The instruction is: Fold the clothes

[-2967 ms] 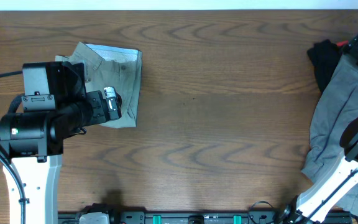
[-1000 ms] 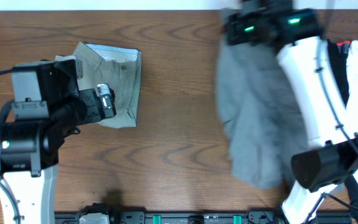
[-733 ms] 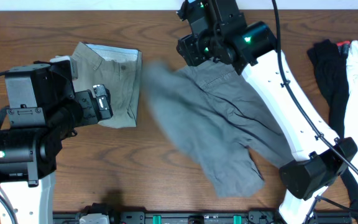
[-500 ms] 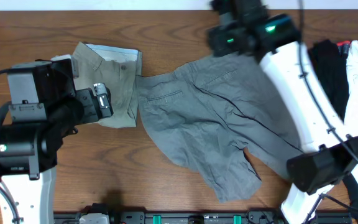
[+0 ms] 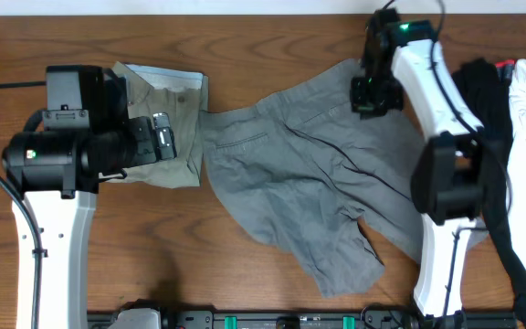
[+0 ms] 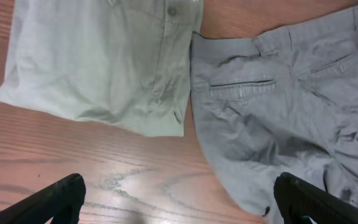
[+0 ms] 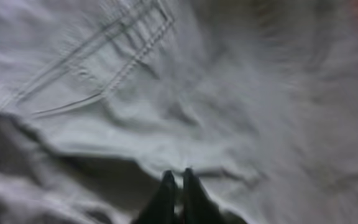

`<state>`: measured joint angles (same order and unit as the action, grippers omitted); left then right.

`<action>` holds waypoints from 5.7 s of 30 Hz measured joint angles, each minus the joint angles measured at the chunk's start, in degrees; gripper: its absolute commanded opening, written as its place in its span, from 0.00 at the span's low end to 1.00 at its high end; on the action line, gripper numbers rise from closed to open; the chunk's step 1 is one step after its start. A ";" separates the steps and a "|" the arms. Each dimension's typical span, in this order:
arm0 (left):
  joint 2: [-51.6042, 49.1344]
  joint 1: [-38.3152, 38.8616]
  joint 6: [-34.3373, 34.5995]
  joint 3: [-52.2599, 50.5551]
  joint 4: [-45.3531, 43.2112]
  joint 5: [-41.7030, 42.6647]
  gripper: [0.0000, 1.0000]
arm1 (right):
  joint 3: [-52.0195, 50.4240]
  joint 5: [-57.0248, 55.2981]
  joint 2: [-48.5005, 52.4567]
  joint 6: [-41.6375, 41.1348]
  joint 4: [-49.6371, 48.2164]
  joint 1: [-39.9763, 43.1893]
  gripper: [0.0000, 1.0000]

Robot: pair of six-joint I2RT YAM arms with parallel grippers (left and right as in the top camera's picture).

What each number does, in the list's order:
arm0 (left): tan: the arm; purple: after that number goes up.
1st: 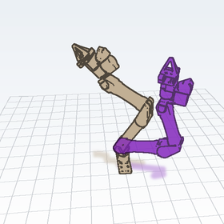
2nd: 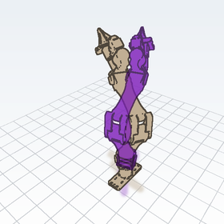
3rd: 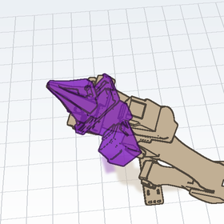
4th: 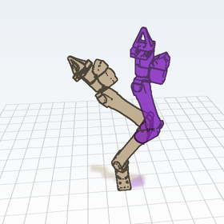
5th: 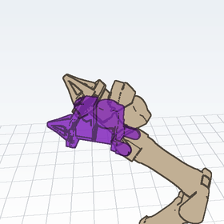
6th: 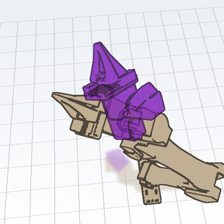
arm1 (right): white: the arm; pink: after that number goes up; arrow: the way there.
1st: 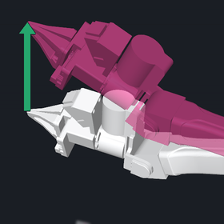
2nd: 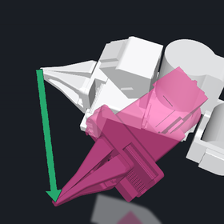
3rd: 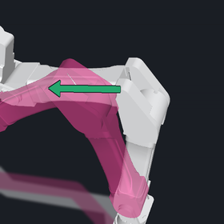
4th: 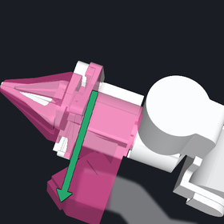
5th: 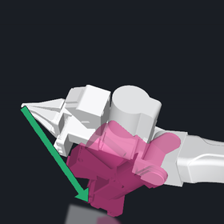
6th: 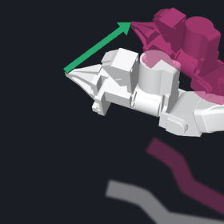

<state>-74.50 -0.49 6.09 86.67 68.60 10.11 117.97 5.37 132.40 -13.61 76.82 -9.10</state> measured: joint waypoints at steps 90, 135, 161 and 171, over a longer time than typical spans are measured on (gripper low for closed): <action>8.66 0.24 -0.37 0.15 1.46 0.00 0.98 | -48.41 -7.13 -25.90 -4.33 -25.66 0.26 0.18; 6.23 0.24 -1.46 0.15 0.61 -0.02 0.98 | -64.00 8.90 -32.15 -11.43 -32.76 -0.94 0.11; 6.23 0.24 -1.62 0.15 0.37 0.00 0.98 | -35.21 -9.90 -48.96 -4.09 1.36 4.55 0.08; 1.81 1.95 -1.64 -7.63 -2.89 2.40 0.98 | -35.23 -12.07 -48.74 -3.78 3.48 6.21 0.72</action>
<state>-72.69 1.45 4.45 79.05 65.71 12.51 82.74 -6.70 83.66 -17.39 80.29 -2.90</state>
